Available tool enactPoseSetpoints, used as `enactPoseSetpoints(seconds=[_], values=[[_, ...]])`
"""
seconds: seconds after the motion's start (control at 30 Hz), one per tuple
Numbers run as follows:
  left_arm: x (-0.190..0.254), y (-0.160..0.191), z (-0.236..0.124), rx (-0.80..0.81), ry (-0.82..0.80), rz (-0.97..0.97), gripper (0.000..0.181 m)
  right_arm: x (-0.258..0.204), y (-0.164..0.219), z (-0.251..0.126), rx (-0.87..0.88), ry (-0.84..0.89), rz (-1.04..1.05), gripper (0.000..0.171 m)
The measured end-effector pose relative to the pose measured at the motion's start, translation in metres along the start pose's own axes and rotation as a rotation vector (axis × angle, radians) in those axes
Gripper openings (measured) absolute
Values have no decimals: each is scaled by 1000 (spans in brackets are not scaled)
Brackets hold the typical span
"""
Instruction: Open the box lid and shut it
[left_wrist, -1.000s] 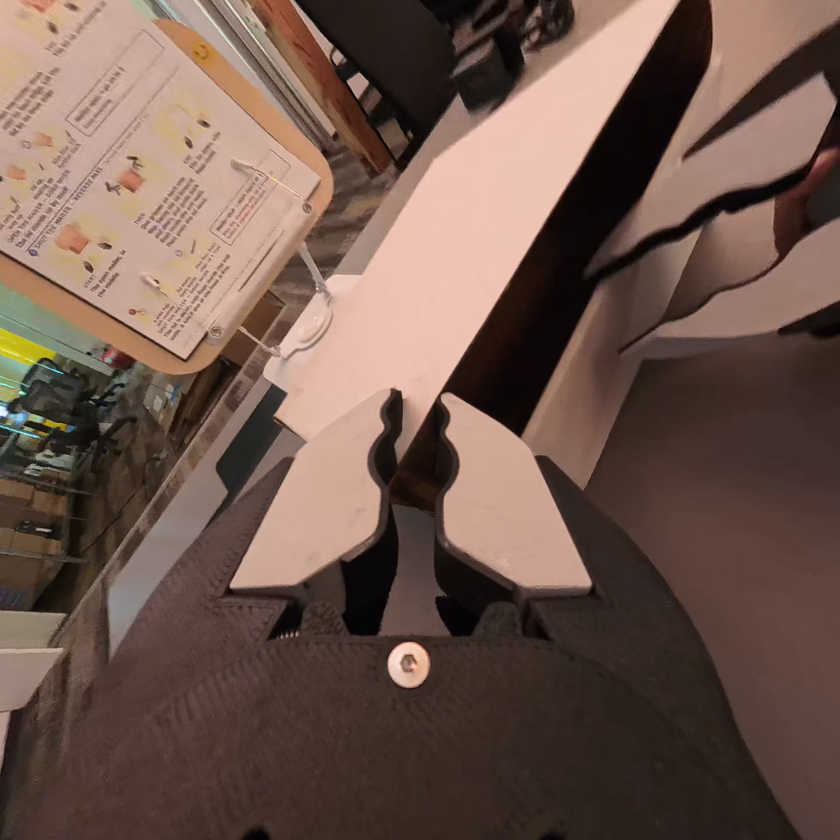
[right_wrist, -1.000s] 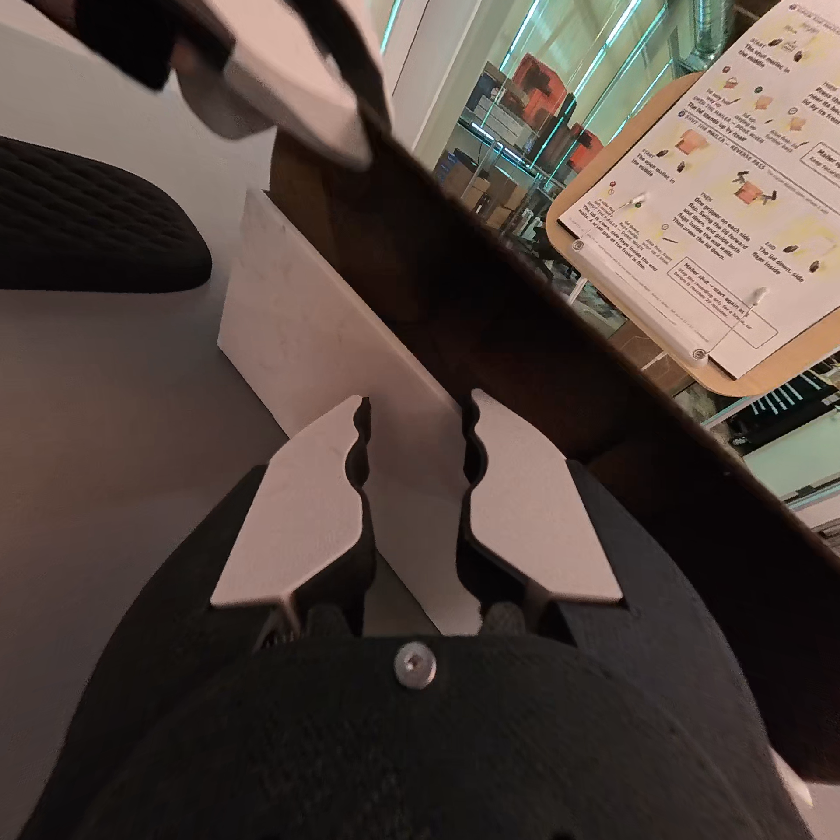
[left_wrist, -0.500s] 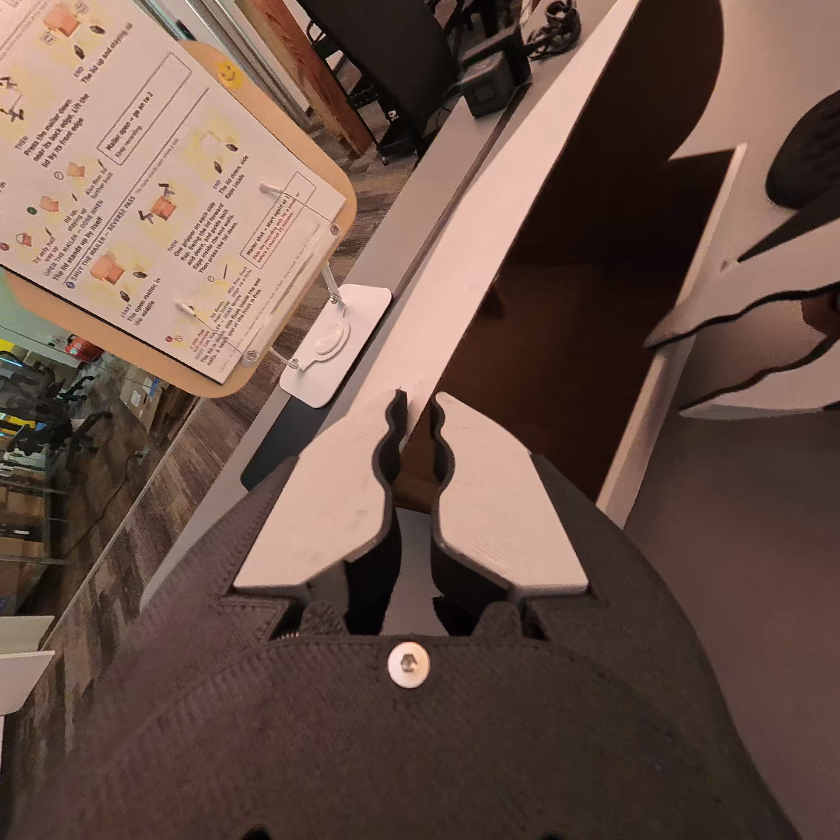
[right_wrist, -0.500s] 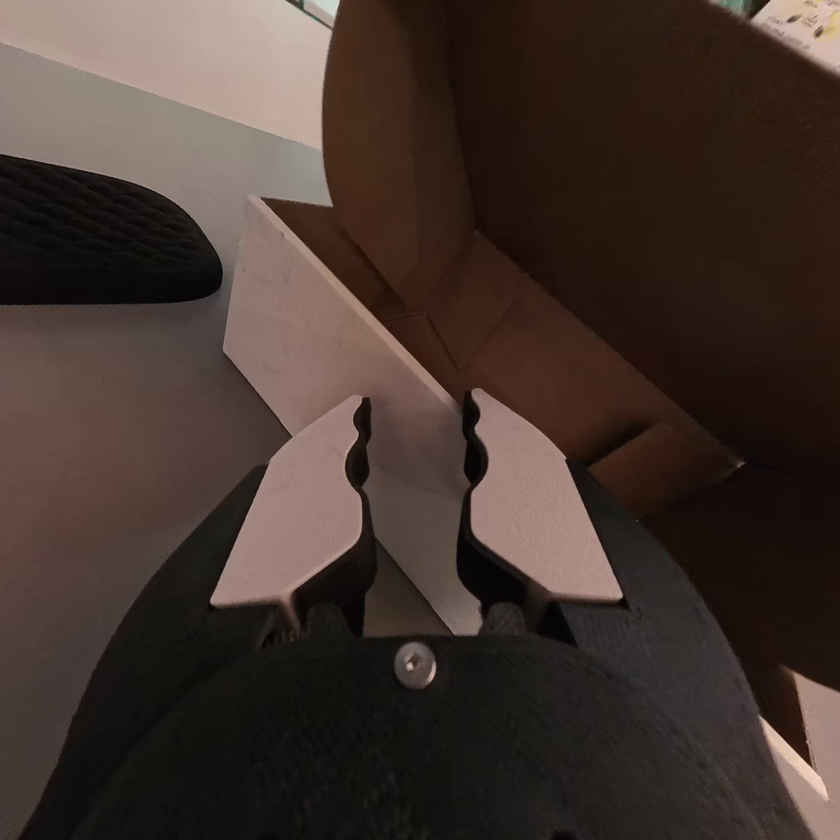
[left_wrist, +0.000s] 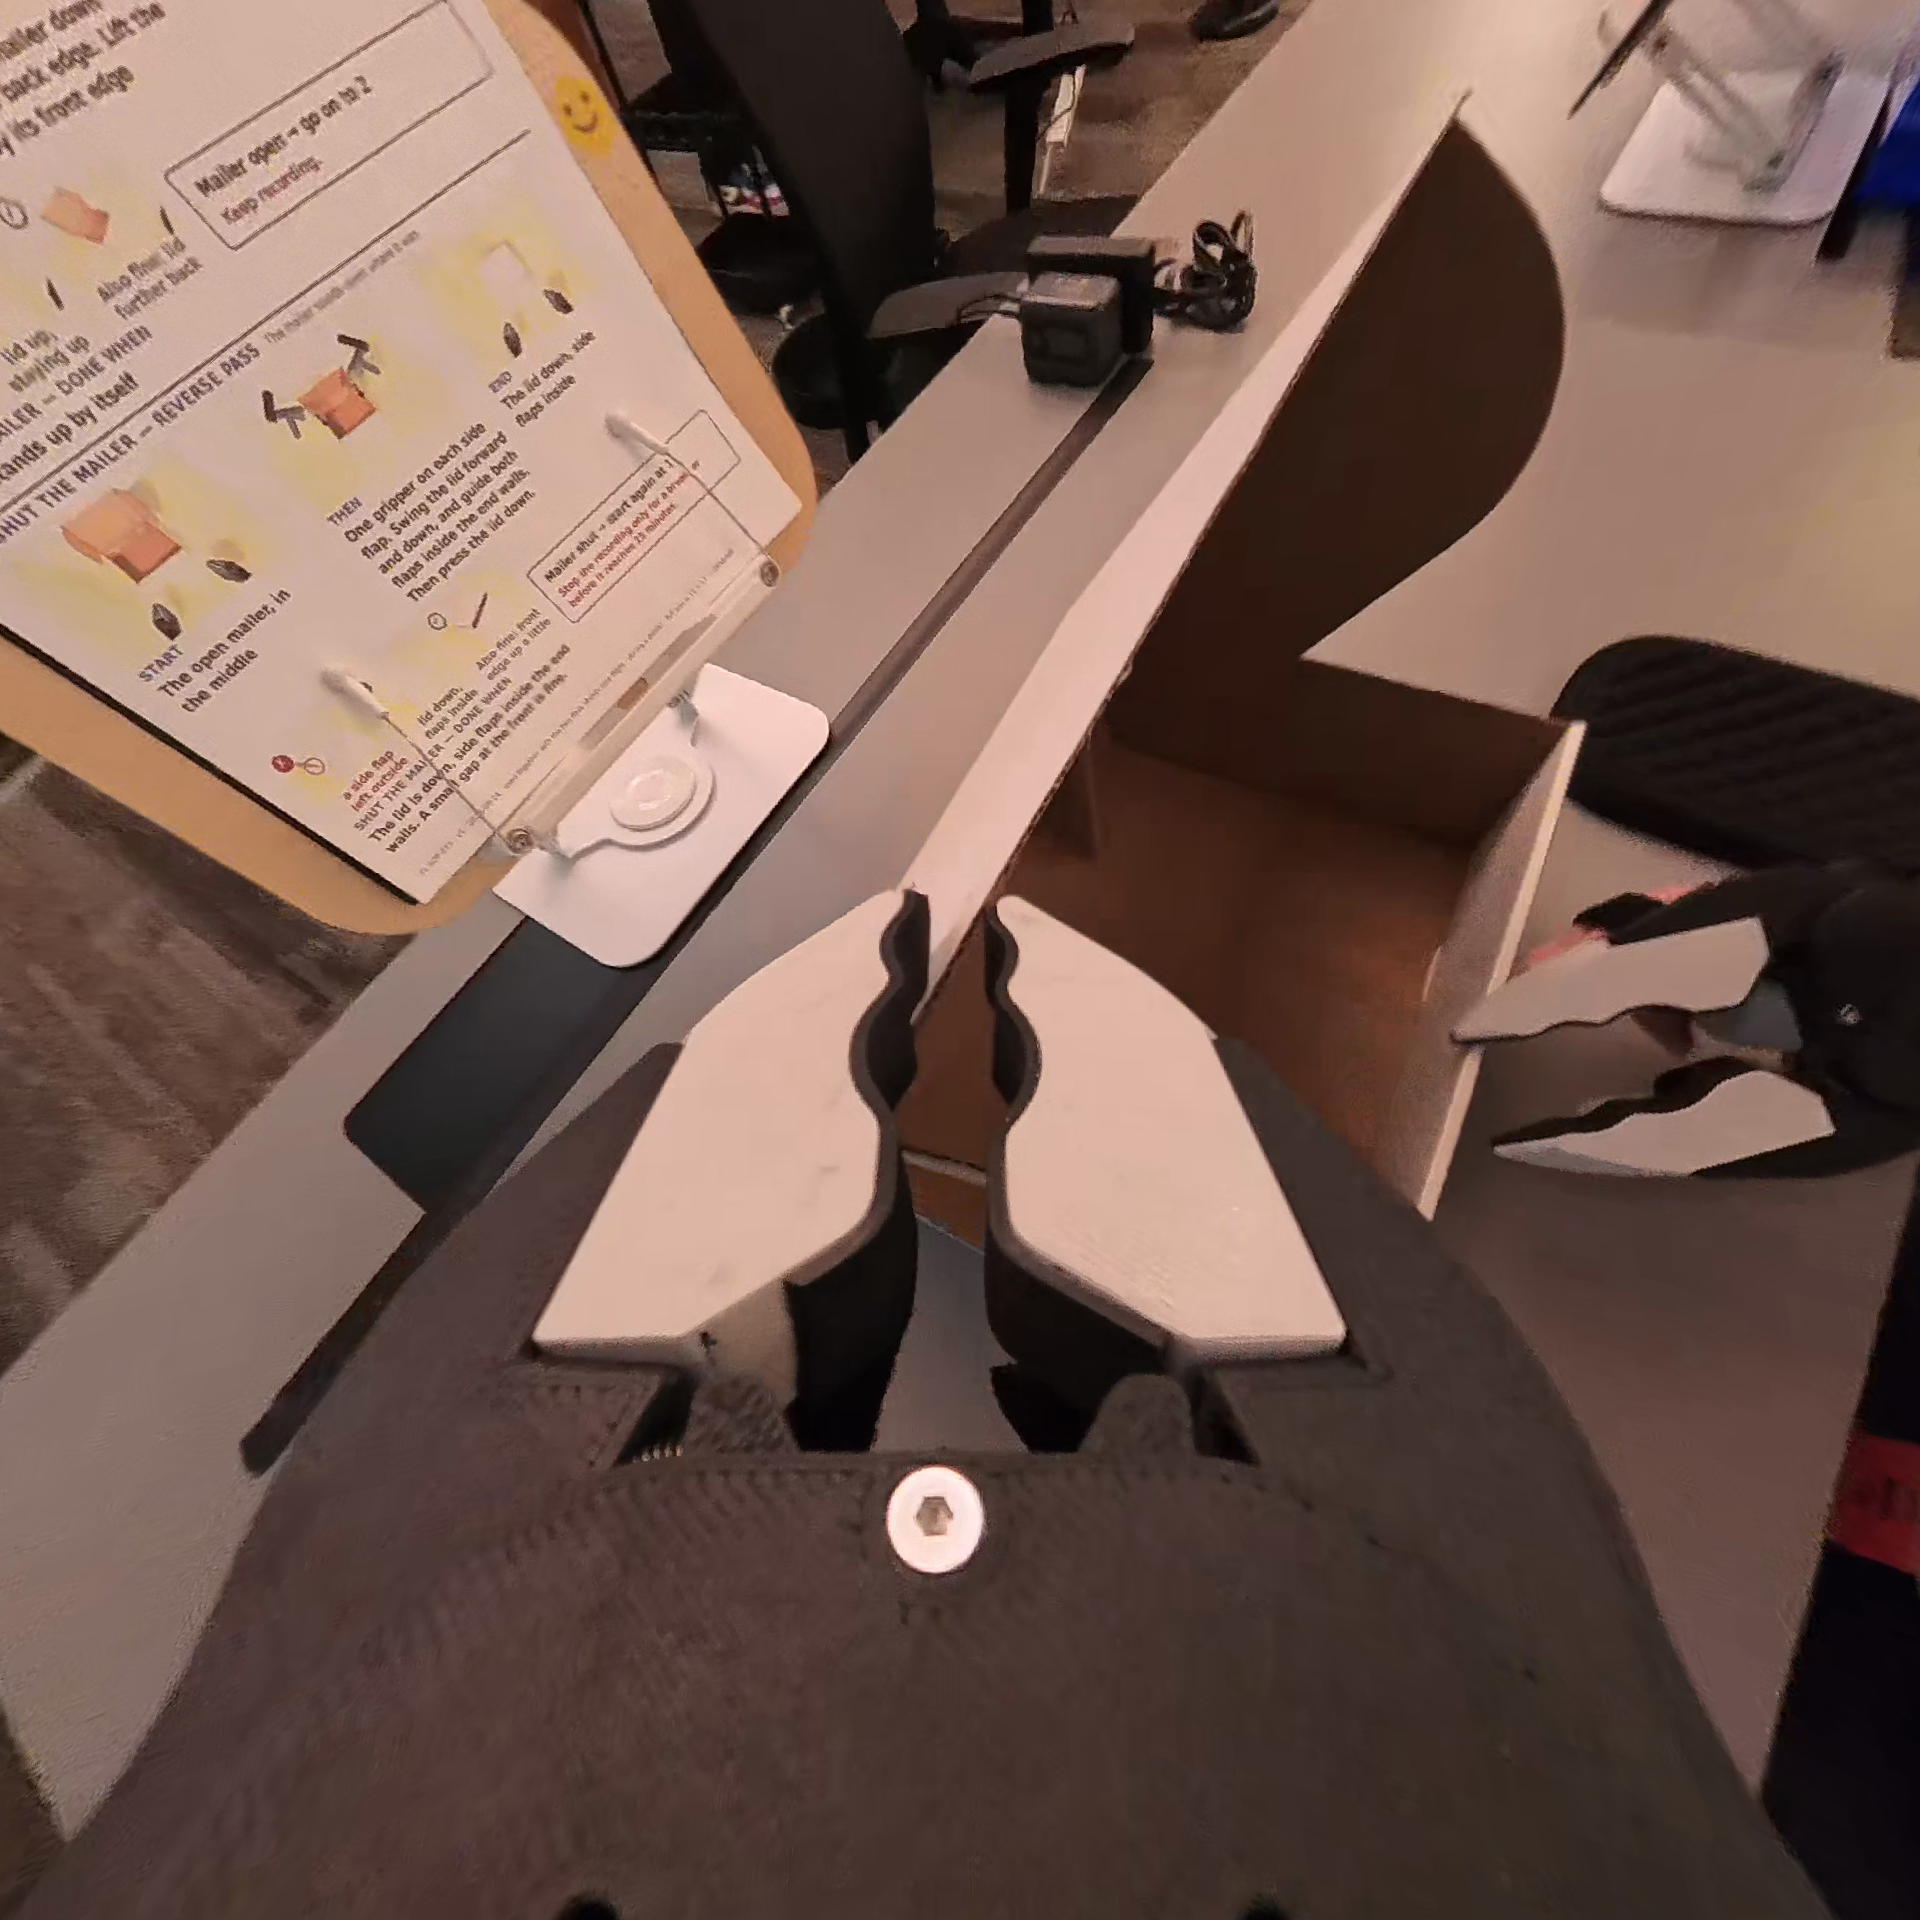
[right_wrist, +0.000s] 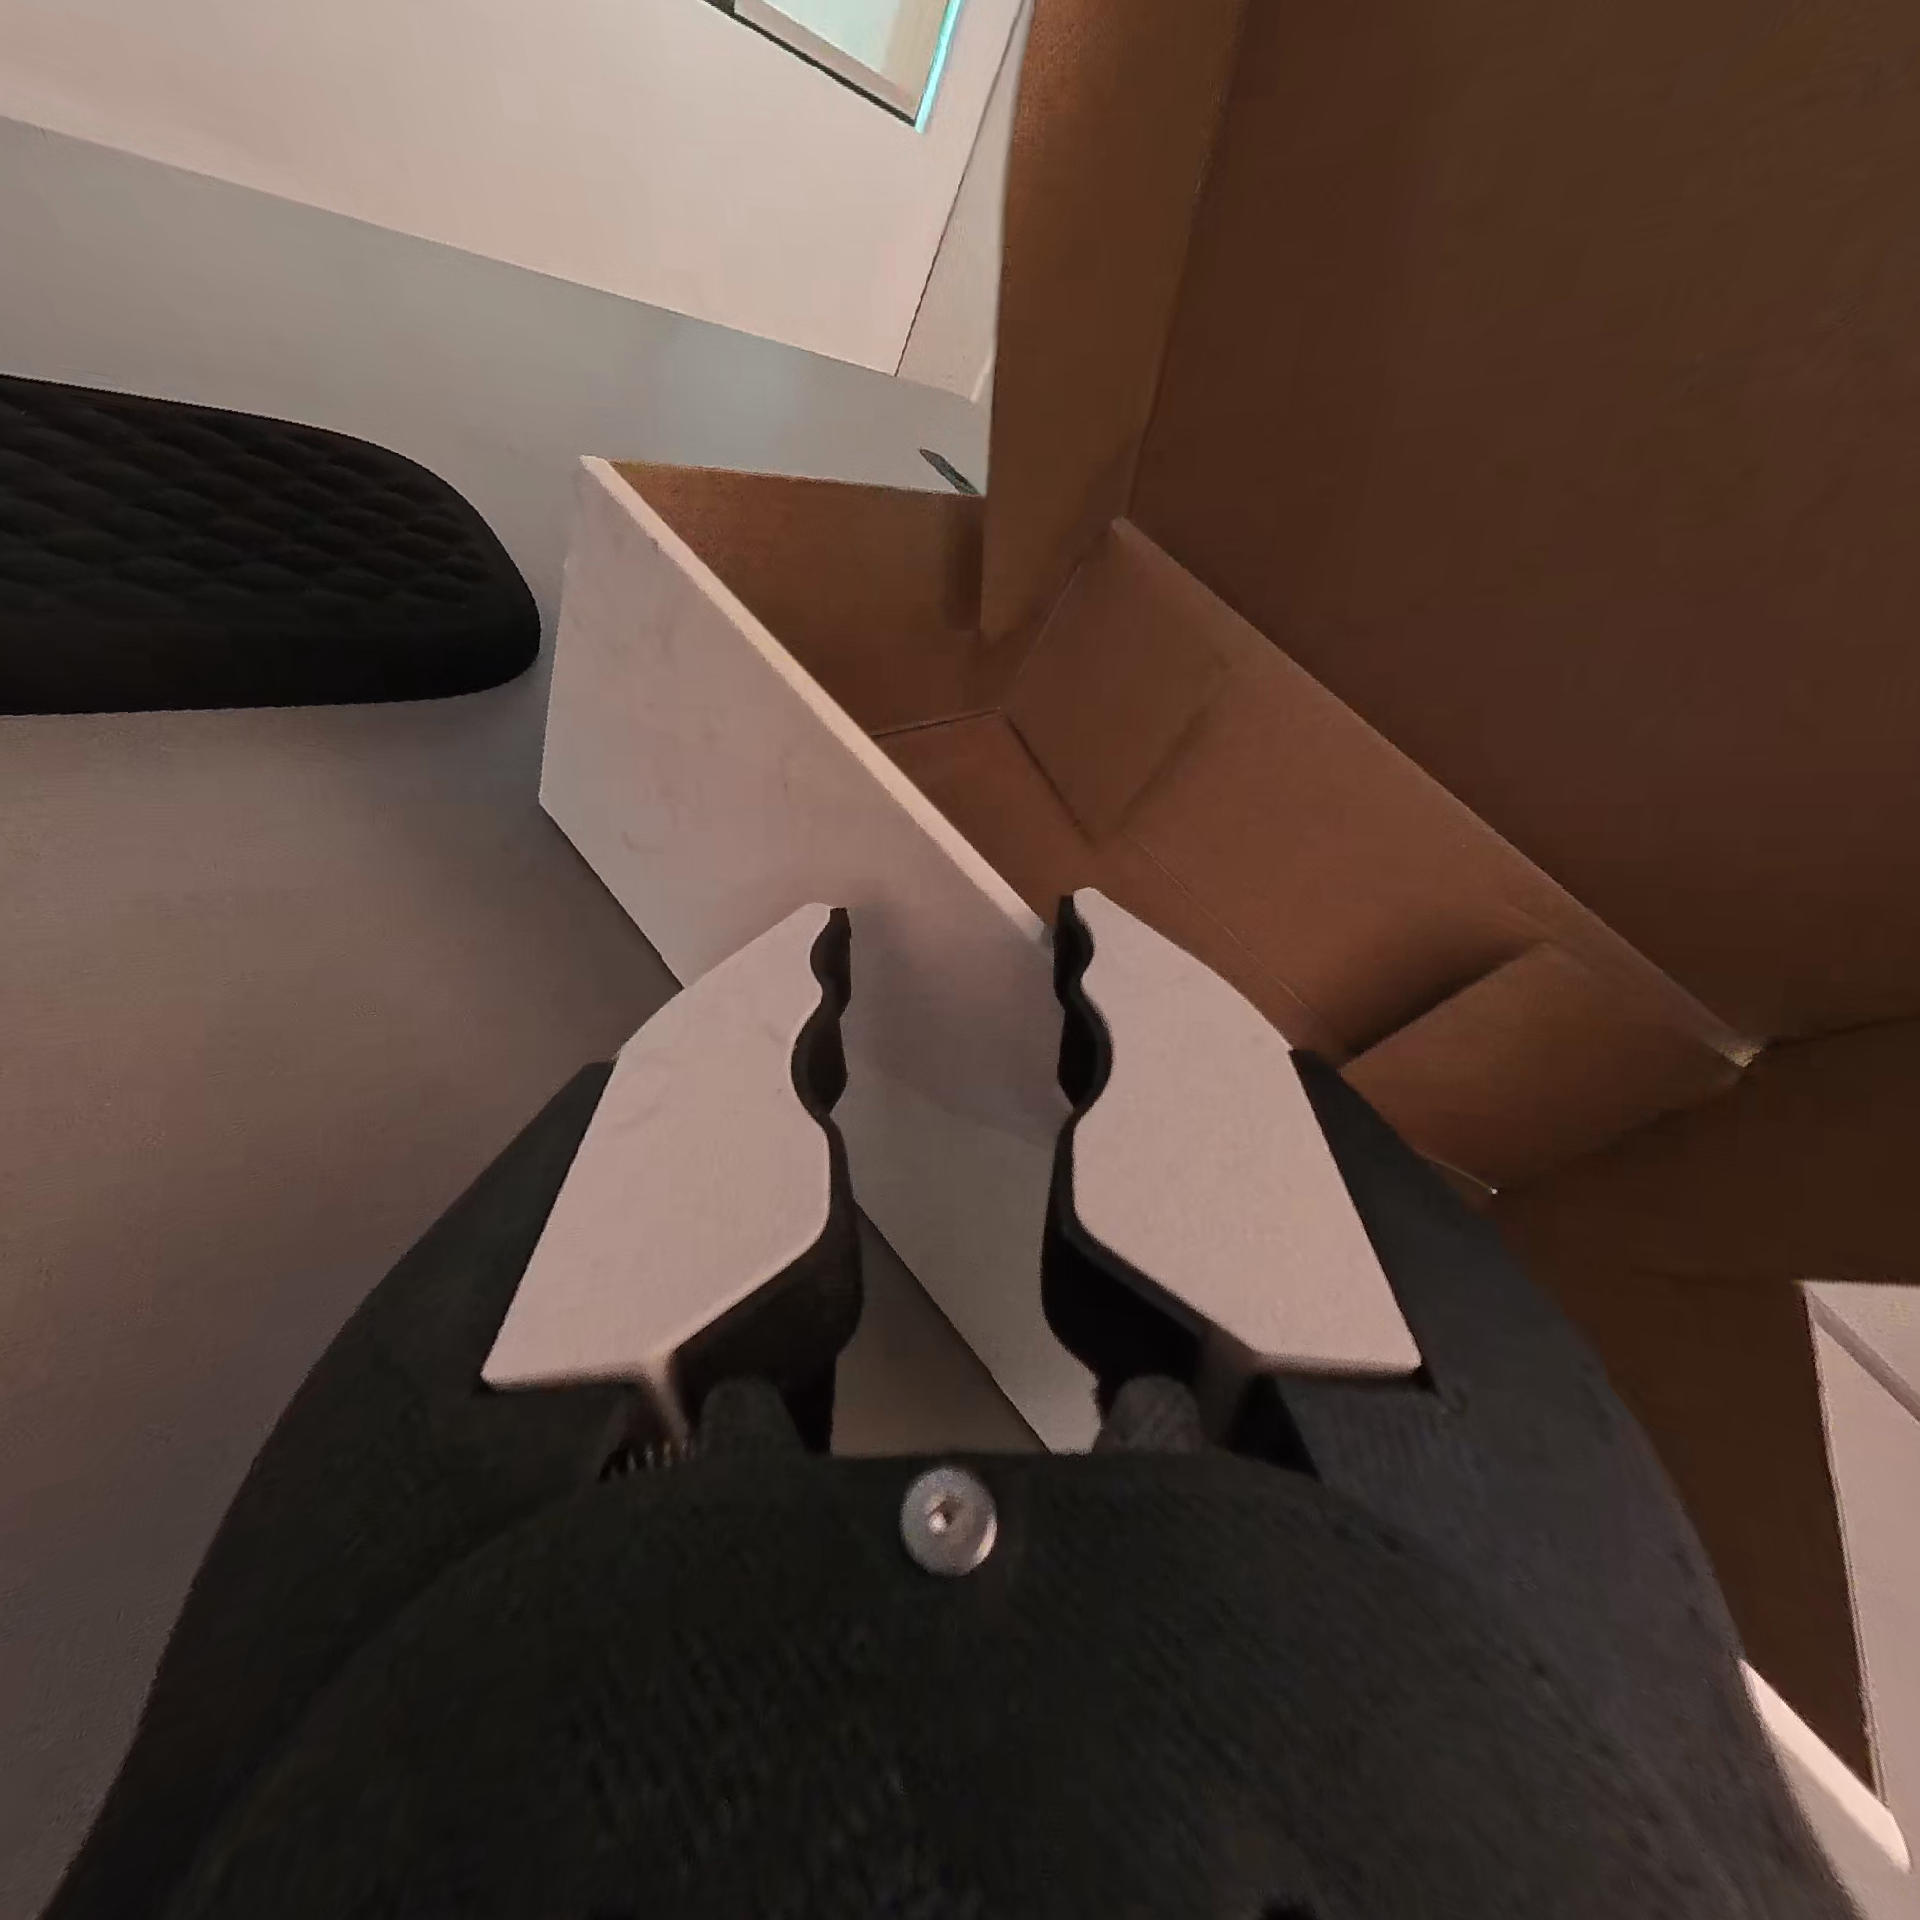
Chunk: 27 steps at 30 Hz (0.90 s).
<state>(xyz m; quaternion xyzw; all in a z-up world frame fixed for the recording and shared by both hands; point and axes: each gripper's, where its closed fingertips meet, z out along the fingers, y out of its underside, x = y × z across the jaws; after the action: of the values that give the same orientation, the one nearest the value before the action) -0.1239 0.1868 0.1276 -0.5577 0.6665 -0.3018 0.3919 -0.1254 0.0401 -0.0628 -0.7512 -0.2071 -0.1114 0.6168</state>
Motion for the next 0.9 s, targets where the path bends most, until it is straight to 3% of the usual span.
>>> enactPoseSetpoints(seconds=[0.4, 0.7, 0.9], values=[[-85, -44, 29, 62, 234, -325, 9, -3, -3, 0, -33, -49, 30, 36], [-103, -57, 42, 245, 447, -462, 9, -16, -9, -1, -41, -71, 20, 38], [-95, -47, 14, 411, 513, -485, 37, -2, -19, -13, 3, -67, -11, 41]])
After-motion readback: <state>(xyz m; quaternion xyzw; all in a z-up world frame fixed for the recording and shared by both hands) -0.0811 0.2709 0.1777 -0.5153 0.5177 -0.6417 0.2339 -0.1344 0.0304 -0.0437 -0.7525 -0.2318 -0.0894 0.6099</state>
